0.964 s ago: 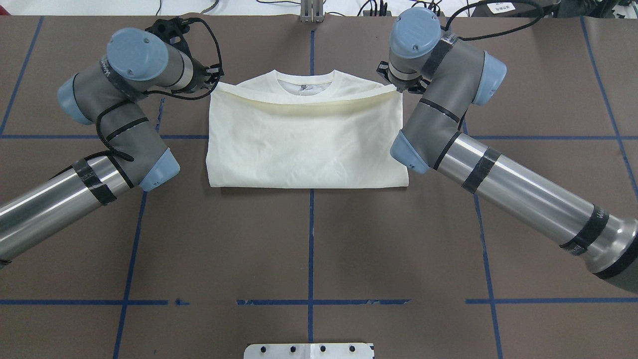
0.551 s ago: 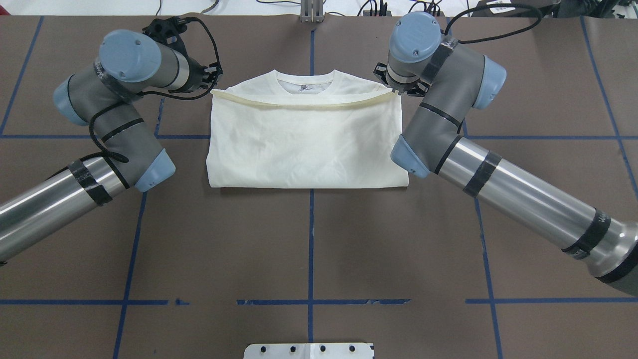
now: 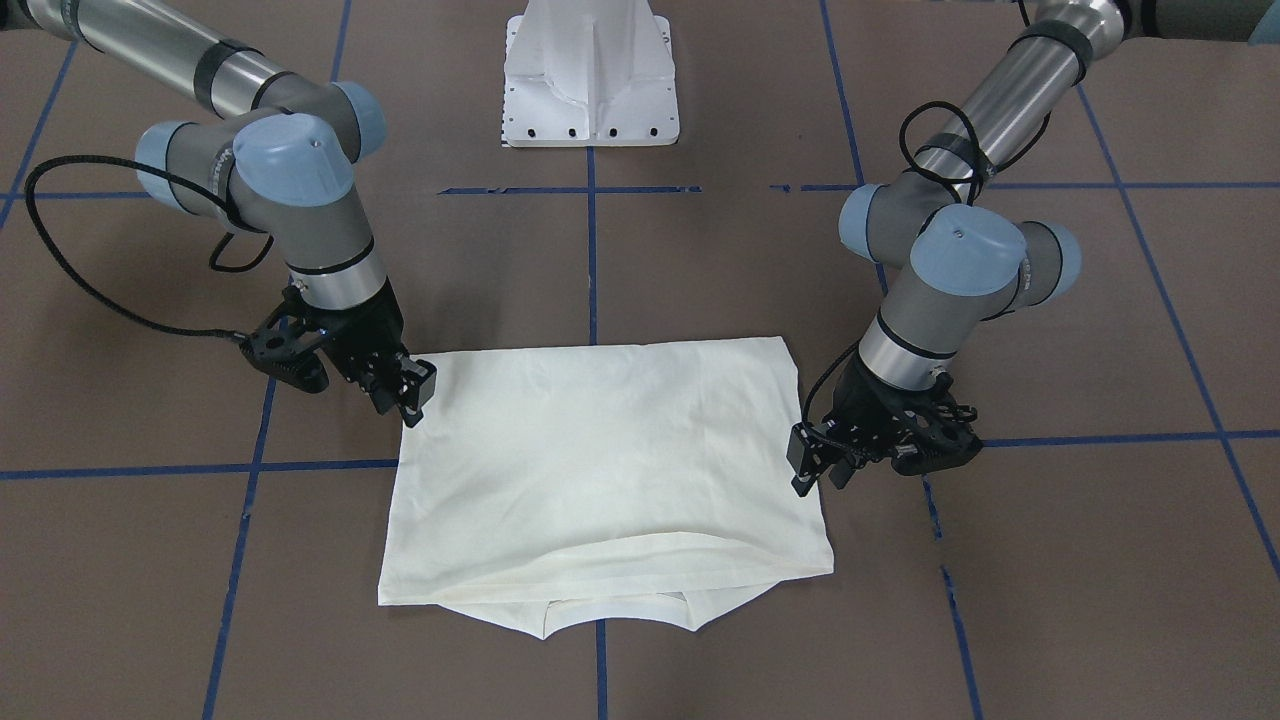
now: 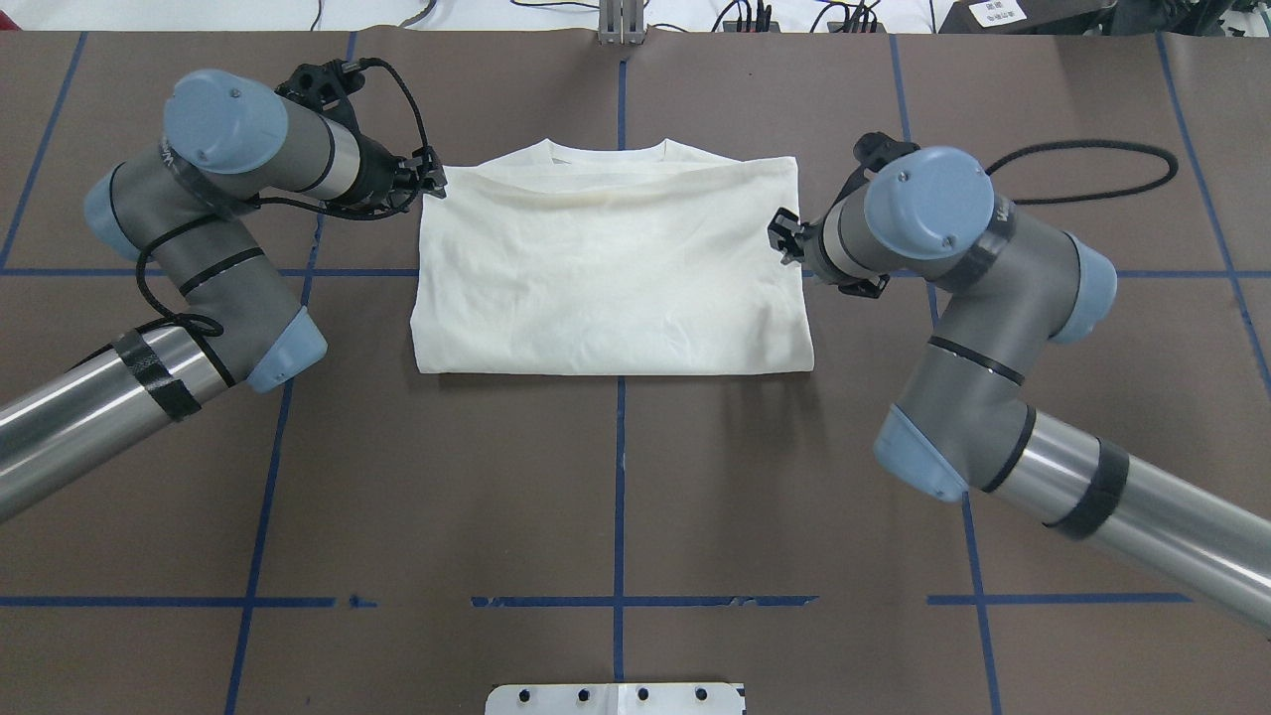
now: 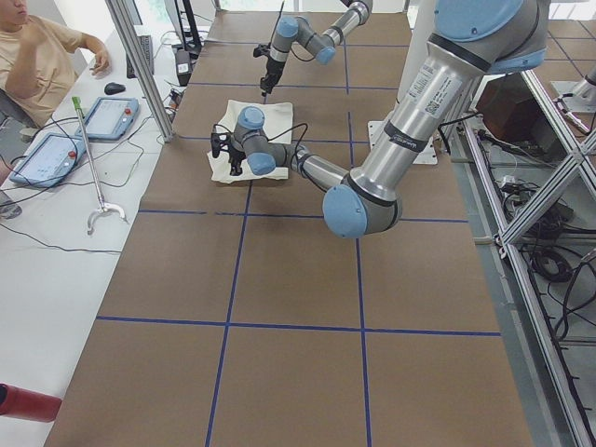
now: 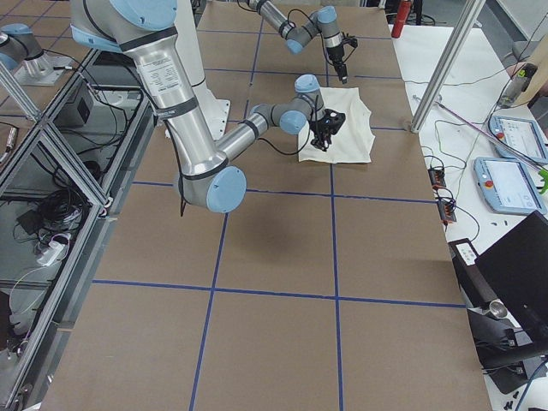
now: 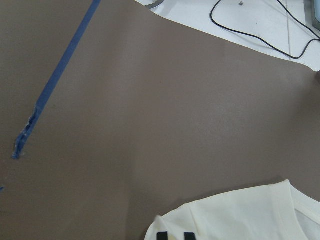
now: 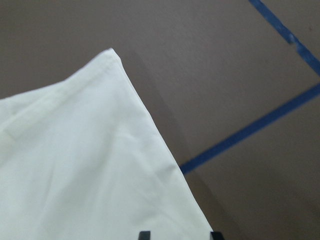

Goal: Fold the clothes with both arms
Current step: 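Grasp the folded shirt's corner nearest the right gripper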

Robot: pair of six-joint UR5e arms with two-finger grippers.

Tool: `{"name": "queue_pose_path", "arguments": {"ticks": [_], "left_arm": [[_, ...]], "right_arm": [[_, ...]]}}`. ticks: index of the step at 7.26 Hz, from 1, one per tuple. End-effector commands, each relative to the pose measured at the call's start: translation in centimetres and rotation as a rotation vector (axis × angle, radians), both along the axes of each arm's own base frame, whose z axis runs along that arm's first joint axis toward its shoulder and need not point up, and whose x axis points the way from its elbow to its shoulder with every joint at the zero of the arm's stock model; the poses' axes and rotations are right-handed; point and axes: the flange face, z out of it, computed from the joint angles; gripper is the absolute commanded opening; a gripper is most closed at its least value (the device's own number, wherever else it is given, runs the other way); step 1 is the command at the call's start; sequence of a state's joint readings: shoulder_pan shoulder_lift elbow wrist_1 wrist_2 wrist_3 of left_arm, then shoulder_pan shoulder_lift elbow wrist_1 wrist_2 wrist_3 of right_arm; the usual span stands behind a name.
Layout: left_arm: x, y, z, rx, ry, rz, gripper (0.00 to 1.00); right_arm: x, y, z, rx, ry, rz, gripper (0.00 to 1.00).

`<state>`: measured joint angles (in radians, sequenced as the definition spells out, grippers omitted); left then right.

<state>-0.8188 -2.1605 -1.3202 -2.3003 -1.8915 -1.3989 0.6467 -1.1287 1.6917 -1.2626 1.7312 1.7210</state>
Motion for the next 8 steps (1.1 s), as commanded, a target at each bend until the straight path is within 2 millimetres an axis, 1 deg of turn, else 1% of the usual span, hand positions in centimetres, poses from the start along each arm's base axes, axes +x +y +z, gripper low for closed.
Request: {"name": "queue_pose_path", "arguments": {"ticks": [1, 2, 4, 5, 6, 7, 8], "left_arm": [[-0.3, 0.4, 0.1, -0.011, 0.032, -0.005, 0.62], [-0.2, 0.5, 0.3, -0.013, 0.031, -0.005, 0.62], [-0.3, 0.6, 0.3, -0.014, 0.031, -0.006, 0.62], [-0.4, 0.6, 0.5, -0.013, 0.029, -0.007, 0.62], [-0.5, 0.8, 0.8, -0.016, 0.027, -0.007, 0.62], [-0.5, 0.8, 0.9, -0.015, 0.025, -0.007, 0.62], [-0.5, 0.8, 0.9, -0.015, 0.025, -0.009, 0.62]], "right_arm": [[-1.6, 4.9, 2.5, -0.088, -0.014, -0.001, 0.55], [-2.0, 5.0, 3.5, -0.097, 0.003, -0.002, 0.57], [-2.5, 5.0, 3.7, -0.102, 0.009, -0.005, 0.57], [-3.0, 4.7, 4.4, -0.107, 0.023, -0.006, 0.56], [-3.1, 4.6, 4.3, -0.100, 0.026, 0.003, 0.52], [-3.0, 4.5, 4.2, -0.111, 0.020, 0.018, 0.13], [-3.0, 4.7, 4.0, -0.125, 0.007, 0.030, 0.00]]}}
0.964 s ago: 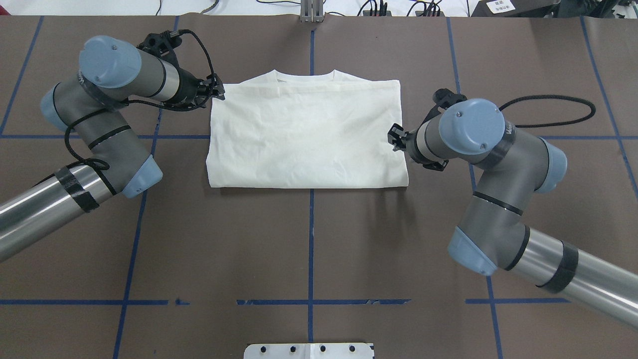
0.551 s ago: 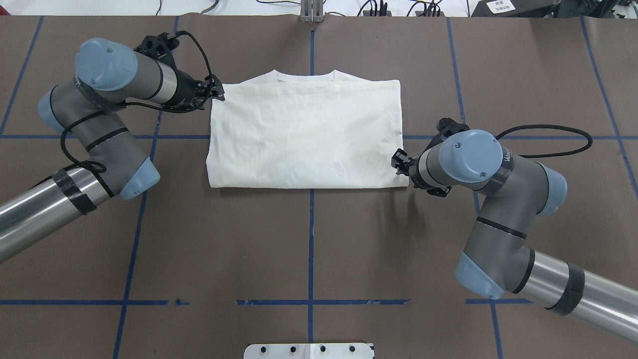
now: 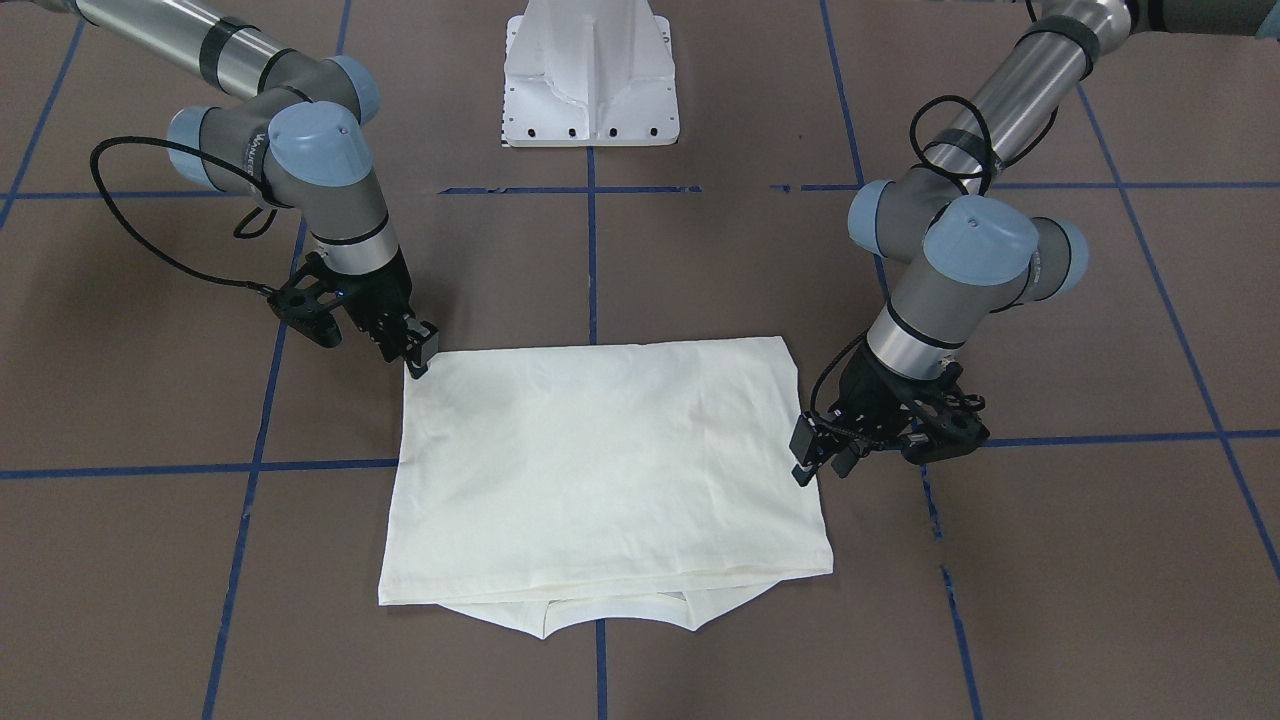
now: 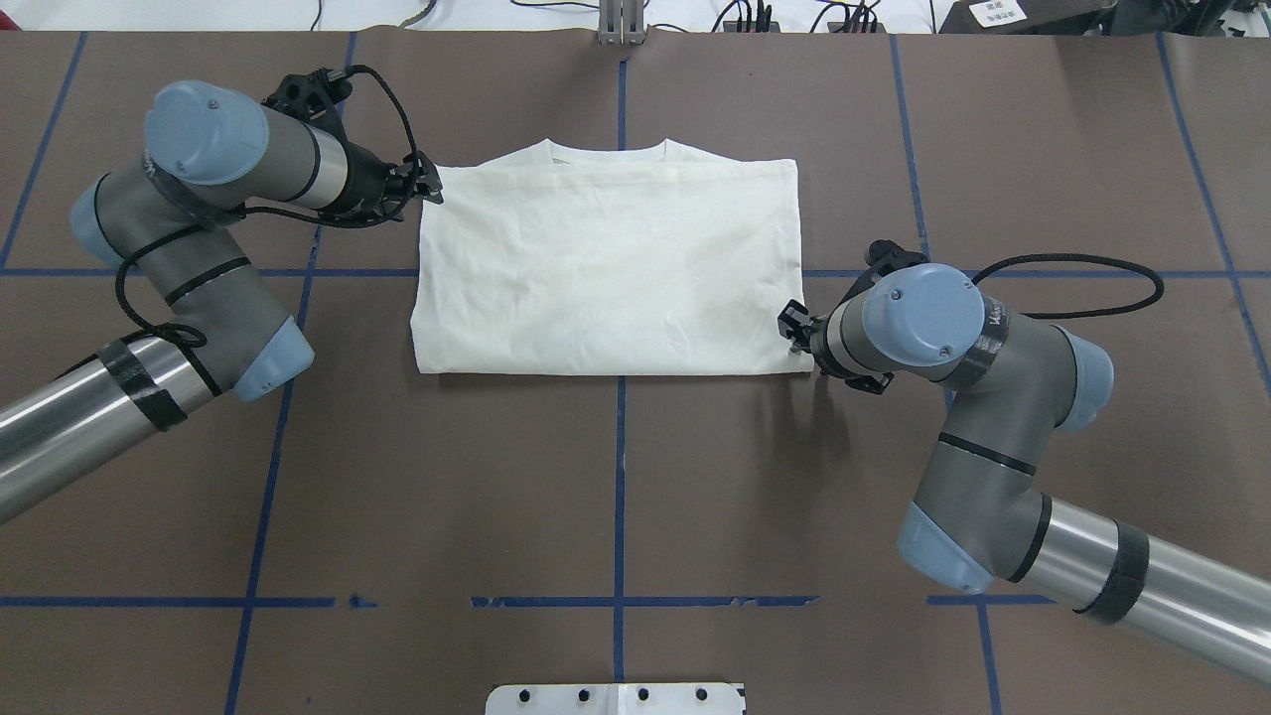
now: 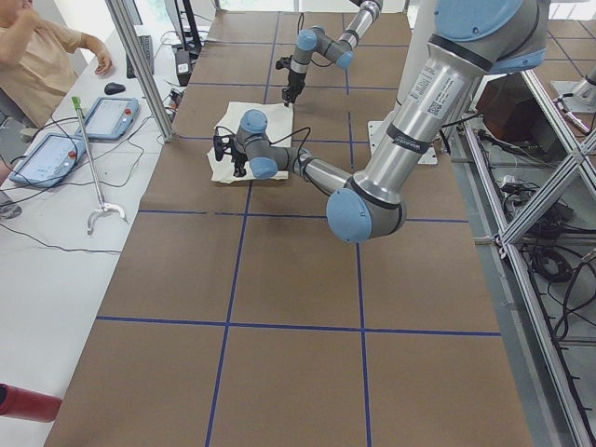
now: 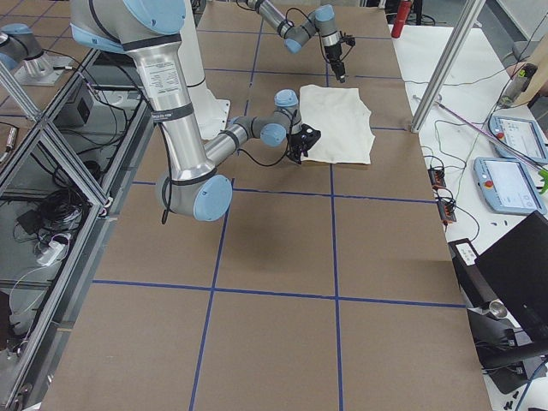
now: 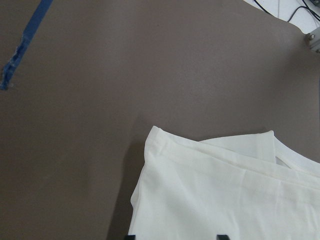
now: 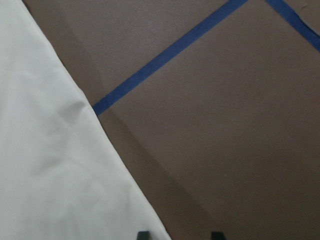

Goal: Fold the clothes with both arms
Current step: 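Grasp the folded shirt's corner nearest the right gripper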

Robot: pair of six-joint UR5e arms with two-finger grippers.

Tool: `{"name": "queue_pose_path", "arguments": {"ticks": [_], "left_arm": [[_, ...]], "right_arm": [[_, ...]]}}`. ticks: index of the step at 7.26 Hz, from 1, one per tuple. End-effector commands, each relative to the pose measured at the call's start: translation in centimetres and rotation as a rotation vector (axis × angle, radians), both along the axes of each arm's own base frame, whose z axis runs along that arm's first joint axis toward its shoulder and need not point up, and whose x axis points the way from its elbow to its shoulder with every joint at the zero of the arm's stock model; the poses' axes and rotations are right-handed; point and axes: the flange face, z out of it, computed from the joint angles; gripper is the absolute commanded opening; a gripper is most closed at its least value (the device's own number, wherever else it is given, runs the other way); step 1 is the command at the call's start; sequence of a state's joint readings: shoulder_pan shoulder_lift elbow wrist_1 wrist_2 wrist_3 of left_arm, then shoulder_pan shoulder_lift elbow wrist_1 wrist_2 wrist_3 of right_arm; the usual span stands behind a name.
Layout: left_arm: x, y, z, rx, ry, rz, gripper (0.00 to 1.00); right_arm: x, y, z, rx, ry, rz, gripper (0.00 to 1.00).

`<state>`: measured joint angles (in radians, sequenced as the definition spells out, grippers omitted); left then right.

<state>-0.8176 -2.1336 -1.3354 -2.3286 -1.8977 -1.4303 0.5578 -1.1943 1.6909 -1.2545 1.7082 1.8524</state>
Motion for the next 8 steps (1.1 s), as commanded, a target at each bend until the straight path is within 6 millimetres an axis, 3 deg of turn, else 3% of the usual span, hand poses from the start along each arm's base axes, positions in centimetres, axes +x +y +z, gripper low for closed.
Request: {"name": "queue_pose_path", "arguments": {"ticks": [1, 3, 5, 6, 7, 8], "left_arm": [[0.0, 0.0, 0.1, -0.001, -0.002, -0.001, 0.62], [-0.3, 0.3, 0.6, -0.003, -0.004, -0.001, 0.62], [-0.4, 0.4, 0.5, -0.002, -0.002, -0.002, 0.62], [-0.5, 0.5, -0.1, 0.006, 0.004, -0.001, 0.62], [-0.4, 0.6, -0.4, 0.018, 0.007, 0.007, 0.62], [-0.4, 0.6, -1.3, 0.039, 0.027, 0.008, 0.62]], "right_arm": [[-0.1, 0.1, -0.4, -0.011, -0.014, 0.014, 0.00], [0.7, 0.5, -1.6, 0.001, -0.037, 0.017, 0.00], [3.0, 2.9, -2.3, -0.005, -0.075, 0.021, 0.00], [6.0, 7.1, -1.5, -0.008, -0.084, -0.015, 0.00], [8.2, 12.8, -0.9, -0.012, -0.083, -0.092, 0.00], [9.2, 18.2, -0.8, -0.069, -0.093, -0.148, 0.00]]}}
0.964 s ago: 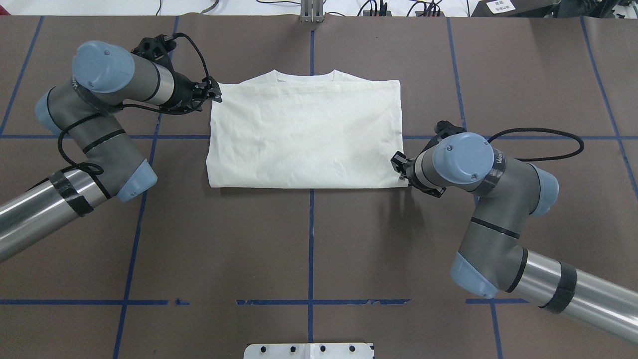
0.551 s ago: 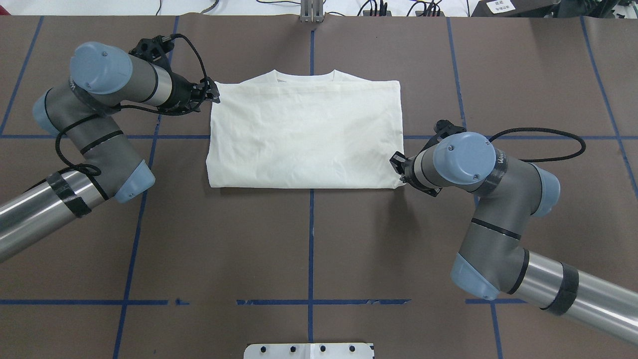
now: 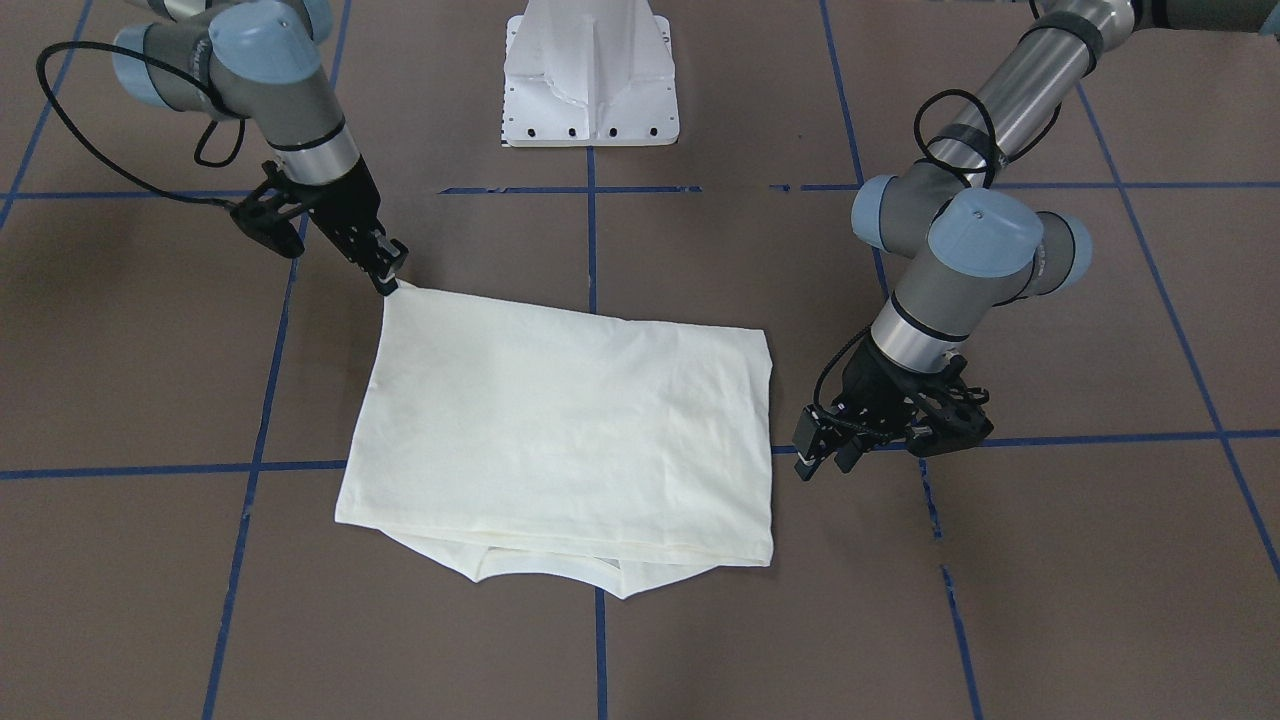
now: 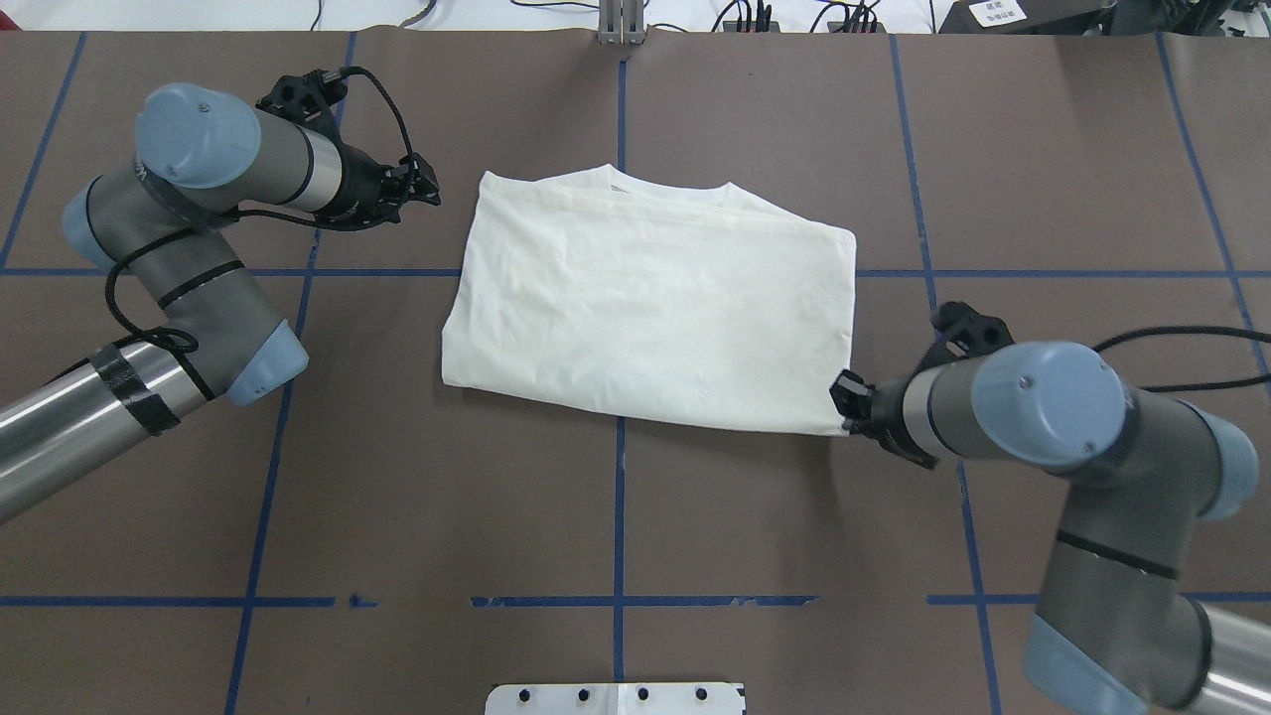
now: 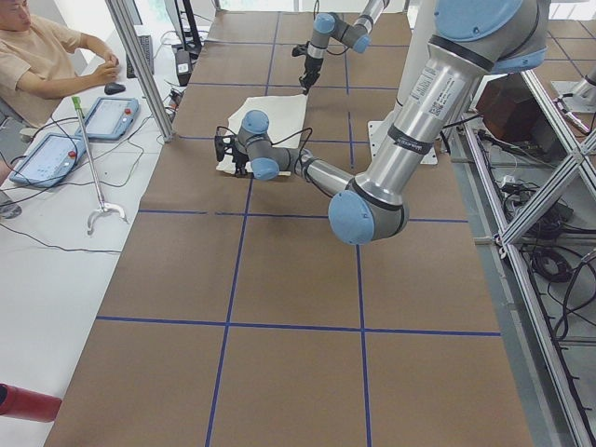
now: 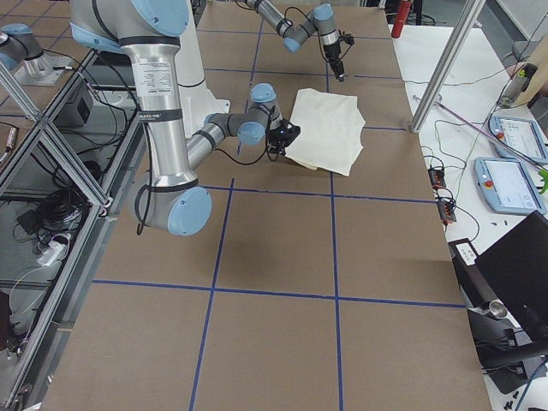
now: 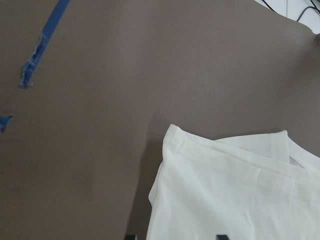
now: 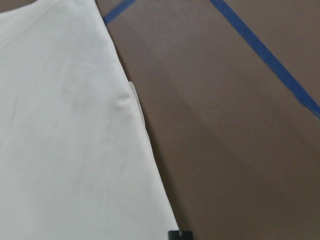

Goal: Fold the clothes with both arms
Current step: 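Drag the folded shirt corner toward the robot with the right gripper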

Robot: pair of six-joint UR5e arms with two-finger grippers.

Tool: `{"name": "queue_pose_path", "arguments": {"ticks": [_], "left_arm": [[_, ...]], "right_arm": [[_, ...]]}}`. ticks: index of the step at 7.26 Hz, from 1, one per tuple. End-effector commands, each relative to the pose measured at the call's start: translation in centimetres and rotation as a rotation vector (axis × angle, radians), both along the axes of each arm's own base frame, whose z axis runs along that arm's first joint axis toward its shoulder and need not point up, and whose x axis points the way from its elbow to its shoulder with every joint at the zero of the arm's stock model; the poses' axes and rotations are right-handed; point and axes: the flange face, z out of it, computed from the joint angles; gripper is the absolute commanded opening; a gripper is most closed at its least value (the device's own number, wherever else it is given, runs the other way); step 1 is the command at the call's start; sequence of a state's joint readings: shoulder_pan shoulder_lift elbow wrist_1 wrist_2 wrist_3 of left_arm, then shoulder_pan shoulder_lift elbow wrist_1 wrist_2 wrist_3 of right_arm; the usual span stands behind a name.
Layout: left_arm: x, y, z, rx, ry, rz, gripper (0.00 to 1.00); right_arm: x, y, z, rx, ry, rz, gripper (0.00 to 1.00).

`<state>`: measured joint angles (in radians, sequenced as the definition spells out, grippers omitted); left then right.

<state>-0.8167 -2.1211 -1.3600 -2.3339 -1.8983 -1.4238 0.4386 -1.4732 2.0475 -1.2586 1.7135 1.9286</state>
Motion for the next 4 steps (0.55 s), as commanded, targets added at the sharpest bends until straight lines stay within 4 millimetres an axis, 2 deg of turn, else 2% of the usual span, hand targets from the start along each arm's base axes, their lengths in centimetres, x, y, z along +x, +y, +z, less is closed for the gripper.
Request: {"name": "queue_pose_path", "arguments": {"ticks": [1, 2, 3, 4], "left_arm": [[-0.2, 0.5, -1.1, 0.065, 0.056, 0.006, 0.60], [-0.4, 0.9, -1.9, 0.106, 0.104, 0.008, 0.60], [-0.4, 2.0, -2.5, 0.116, 0.131, 0.045, 0.62], [-1.2, 3.8, -3.9, 0.131, 0.178, 0.107, 0.99]], "right_arm": [[3.5, 11.4, -1.1, -0.065, -0.025, -0.167, 0.00], [4.6, 14.8, -1.6, -0.071, -0.027, -0.248, 0.00], [3.8, 17.1, -2.3, -0.081, -0.040, -0.302, 0.00], [3.0, 18.7, -2.3, -0.086, -0.039, -0.320, 0.99]]}}
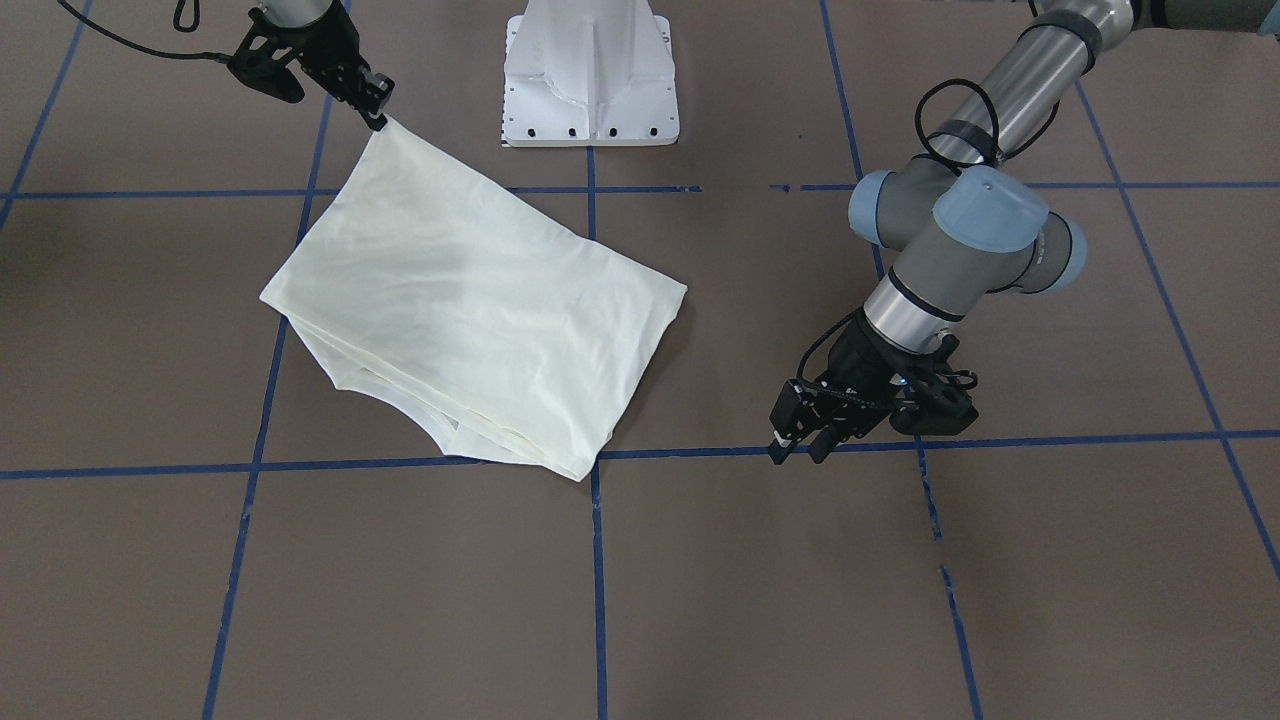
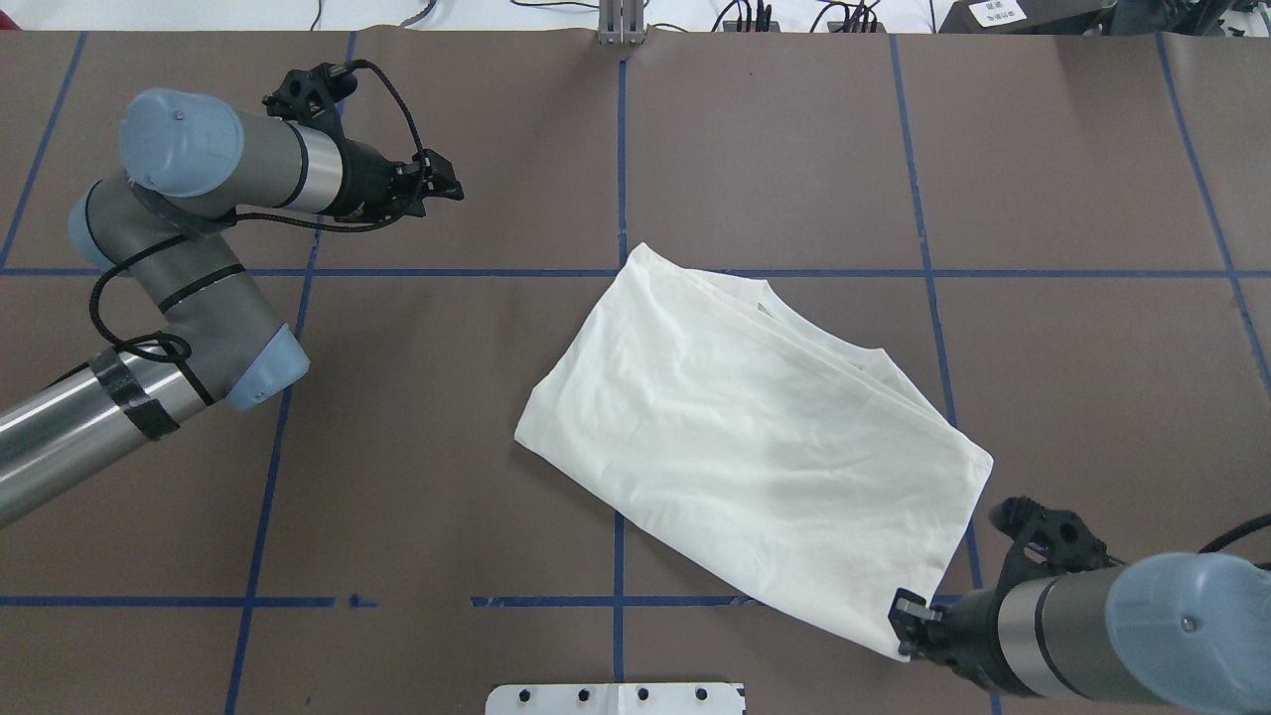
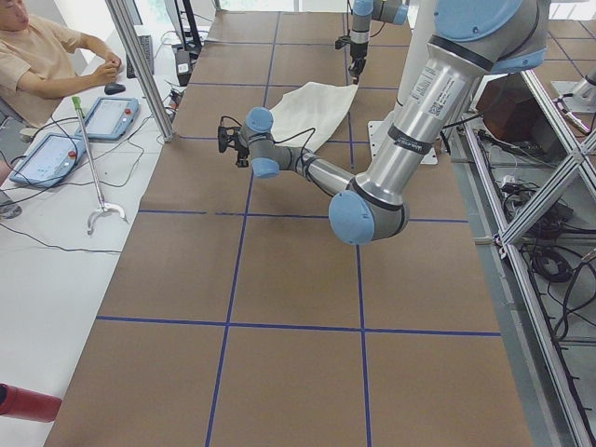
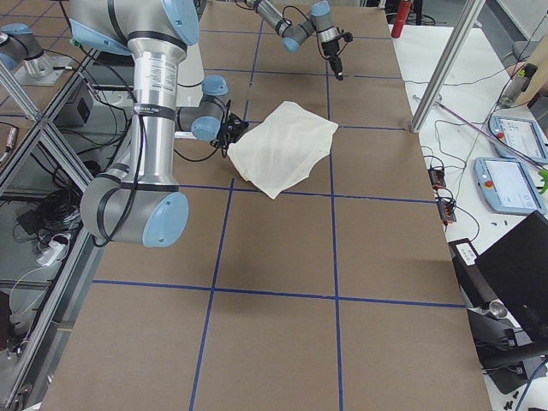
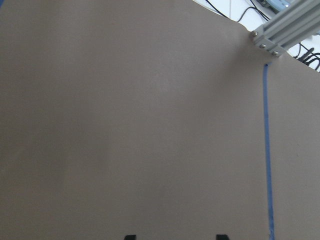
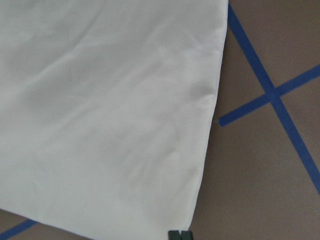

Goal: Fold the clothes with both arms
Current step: 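Drag the folded shirt corner toward the robot with the right gripper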

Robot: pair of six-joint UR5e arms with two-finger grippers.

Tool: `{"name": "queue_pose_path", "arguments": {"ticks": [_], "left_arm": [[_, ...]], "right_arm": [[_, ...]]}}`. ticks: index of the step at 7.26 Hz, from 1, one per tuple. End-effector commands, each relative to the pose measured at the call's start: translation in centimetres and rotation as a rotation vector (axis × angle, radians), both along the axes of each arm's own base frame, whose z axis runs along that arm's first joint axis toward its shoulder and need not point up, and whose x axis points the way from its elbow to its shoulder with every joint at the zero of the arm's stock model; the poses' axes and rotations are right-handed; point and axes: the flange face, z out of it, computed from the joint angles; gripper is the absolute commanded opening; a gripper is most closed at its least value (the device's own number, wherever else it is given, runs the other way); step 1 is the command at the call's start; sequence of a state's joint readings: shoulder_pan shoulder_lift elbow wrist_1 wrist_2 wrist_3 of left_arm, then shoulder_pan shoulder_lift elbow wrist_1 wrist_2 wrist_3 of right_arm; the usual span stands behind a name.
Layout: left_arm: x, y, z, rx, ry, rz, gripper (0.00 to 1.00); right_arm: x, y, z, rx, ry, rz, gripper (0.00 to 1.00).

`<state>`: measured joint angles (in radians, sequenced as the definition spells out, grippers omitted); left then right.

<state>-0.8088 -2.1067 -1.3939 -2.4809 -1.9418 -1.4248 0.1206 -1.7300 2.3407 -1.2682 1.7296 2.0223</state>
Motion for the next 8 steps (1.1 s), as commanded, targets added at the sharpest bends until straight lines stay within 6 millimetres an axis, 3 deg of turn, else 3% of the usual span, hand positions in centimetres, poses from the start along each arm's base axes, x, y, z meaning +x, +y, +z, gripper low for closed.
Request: {"name": "queue_pose_path", "arguments": {"ticks": [1, 2, 3, 4, 5, 7, 8], "left_arm": [[-0.8, 2.0, -1.9, 0.025, 0.060, 0.068, 1.00], [-1.4, 2.4, -2.3, -0.023, 0.085, 0.051, 1.00], [-2.6, 4.1, -2.0, -0.091, 0.128, 0.038, 1.00], [-2.1, 6.6, -4.3, -0.185, 0.202, 0.074, 1.00], [2.2, 11.2, -5.2, -0.303, 0.224, 0.147, 0.99], [7.7, 15.9, -5.1, -0.401, 0.098, 0.145, 0.85], [9.0, 17.2, -4.8, -0.410, 0.066, 0.139, 0.81]], "right_arm": [[-0.5, 2.3, -1.3, -0.004, -0.028, -0.031, 1.00], [0.0, 1.0, -1.8, -0.002, -0.041, 0.004, 1.00], [0.2, -0.5, -2.1, 0.000, -0.048, 0.038, 1.00], [0.8, -2.8, -3.2, 0.008, -0.076, 0.099, 1.00], [1.5, -4.9, -3.4, 0.015, -0.082, 0.150, 1.00], [2.3, -8.2, -1.7, 0.017, -0.043, 0.232, 1.00], [1.7, -8.8, -0.8, 0.022, -0.022, 0.247, 1.00]]}}
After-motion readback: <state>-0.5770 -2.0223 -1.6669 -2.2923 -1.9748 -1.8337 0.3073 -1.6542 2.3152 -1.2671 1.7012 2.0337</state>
